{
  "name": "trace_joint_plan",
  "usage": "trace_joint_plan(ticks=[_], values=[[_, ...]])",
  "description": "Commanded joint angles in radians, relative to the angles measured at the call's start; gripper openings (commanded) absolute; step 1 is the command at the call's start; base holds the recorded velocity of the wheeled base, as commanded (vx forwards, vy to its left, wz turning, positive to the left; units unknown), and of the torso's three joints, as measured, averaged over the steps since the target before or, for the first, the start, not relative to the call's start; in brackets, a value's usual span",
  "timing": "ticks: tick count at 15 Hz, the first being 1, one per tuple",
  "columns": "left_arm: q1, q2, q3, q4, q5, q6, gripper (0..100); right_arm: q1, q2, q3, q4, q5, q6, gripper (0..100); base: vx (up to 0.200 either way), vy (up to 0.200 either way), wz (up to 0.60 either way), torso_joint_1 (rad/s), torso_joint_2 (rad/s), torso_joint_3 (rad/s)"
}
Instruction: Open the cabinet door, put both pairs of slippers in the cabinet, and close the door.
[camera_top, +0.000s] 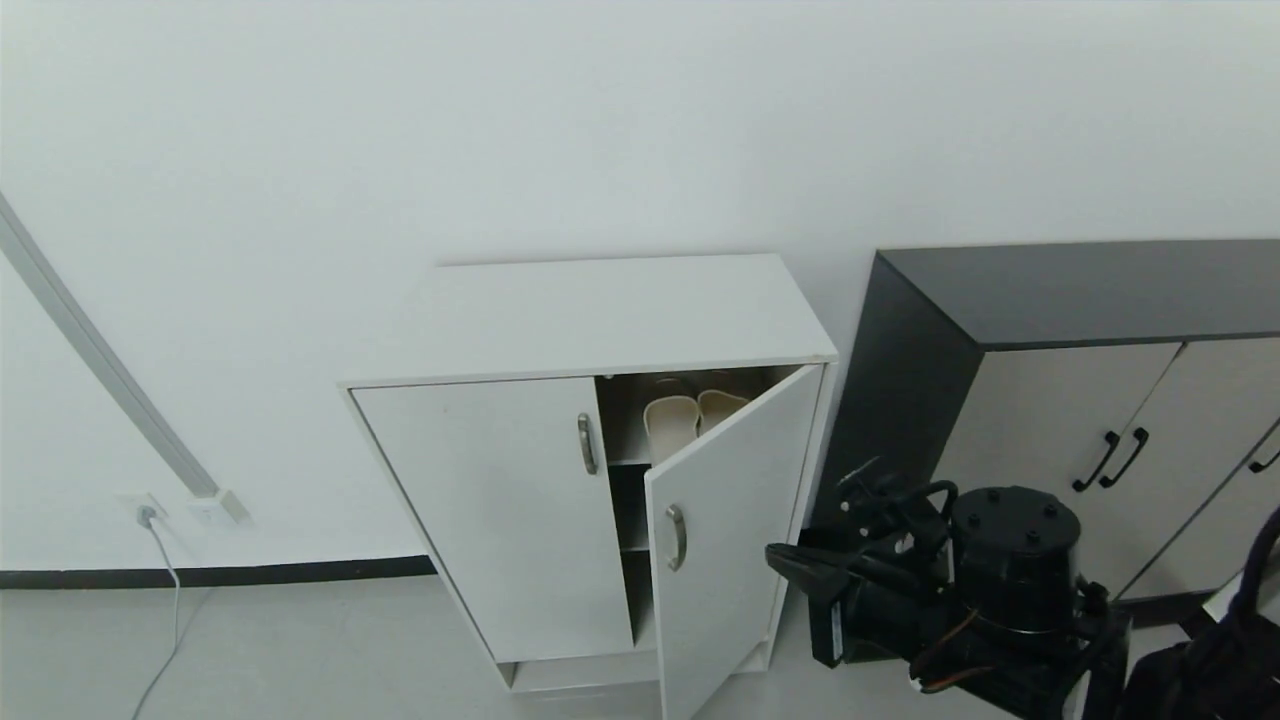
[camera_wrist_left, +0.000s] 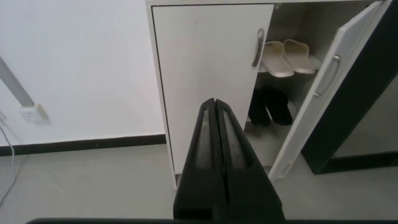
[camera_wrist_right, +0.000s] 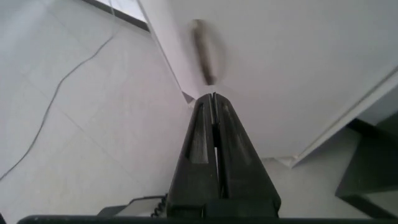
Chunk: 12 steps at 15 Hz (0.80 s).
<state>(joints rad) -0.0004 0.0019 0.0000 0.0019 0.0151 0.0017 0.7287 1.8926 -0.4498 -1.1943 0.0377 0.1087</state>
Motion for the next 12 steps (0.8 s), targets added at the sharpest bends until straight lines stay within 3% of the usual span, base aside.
trace_joint_plan(ticks=[1,2,5,12], values=[[0.0,0.001,0.0,0.0,0.0,0.0,0,0.012,-0.086,0.082,0.001,0.001,0.0,0,0.2,0.0,0.0,0.002,0.0,0.002],[0.0,0.001,0.0,0.0,0.0,0.0,0,0.012,-0.099,0.111,0.001,0.001,0.0,0,0.2,0.0,0.0,0.012,0.01,0.007],[0.0,0.001,0.0,0.0,0.0,0.0,0,0.012,-0.109,0.125,-0.001,0.001,0.0,0,0.0,0.0,0.0,0.0,0.0,0.0],[0.0,0.001,0.0,0.0,0.0,0.0,0,-0.022,0.023,-0.089,0.07,-0.001,0.0,0,0.0,0.0,0.0,0.0,0.0,0.0]])
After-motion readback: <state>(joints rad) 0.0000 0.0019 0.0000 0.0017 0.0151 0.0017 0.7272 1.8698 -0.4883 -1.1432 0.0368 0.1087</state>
